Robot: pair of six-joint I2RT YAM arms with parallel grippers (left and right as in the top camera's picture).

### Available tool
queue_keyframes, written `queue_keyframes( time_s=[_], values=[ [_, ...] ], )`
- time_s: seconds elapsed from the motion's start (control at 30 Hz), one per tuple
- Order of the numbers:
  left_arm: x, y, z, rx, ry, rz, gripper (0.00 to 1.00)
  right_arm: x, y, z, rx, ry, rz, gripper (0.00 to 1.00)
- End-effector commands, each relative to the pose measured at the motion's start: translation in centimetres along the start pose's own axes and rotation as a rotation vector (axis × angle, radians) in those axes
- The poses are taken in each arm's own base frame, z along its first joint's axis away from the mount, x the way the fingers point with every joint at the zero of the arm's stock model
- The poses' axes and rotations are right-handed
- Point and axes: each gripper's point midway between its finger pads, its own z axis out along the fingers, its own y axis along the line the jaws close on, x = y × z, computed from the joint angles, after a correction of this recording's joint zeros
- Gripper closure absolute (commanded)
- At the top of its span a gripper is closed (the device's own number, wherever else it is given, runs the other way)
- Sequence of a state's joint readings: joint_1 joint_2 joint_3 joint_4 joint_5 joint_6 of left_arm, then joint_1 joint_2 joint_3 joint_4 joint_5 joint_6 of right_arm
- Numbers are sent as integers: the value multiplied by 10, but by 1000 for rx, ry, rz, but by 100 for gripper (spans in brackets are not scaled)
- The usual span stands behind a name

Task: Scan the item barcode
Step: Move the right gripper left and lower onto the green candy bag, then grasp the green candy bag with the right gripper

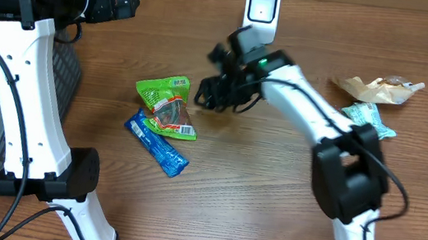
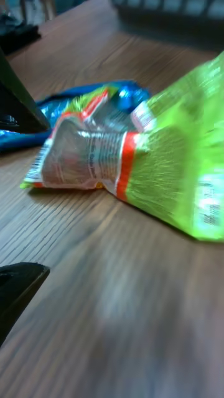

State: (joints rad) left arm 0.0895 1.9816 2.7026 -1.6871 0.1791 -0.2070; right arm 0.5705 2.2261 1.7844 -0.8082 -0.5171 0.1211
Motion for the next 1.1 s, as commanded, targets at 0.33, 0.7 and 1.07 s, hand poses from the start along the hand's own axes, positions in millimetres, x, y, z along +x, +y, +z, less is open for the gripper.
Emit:
queue_keyframes(
  time_s=[0.33, 0.7, 1.07],
  values=[
    [0, 2, 4, -9, 6, 2, 0, 3, 30, 44, -3, -5, -74, 45],
    [0, 2, 4, -9, 6, 2, 0, 10, 21, 56, 32, 21, 12, 96],
    [0, 3, 4, -9, 6, 2, 0, 21, -47, -40, 387, -45, 618, 96]
  ],
)
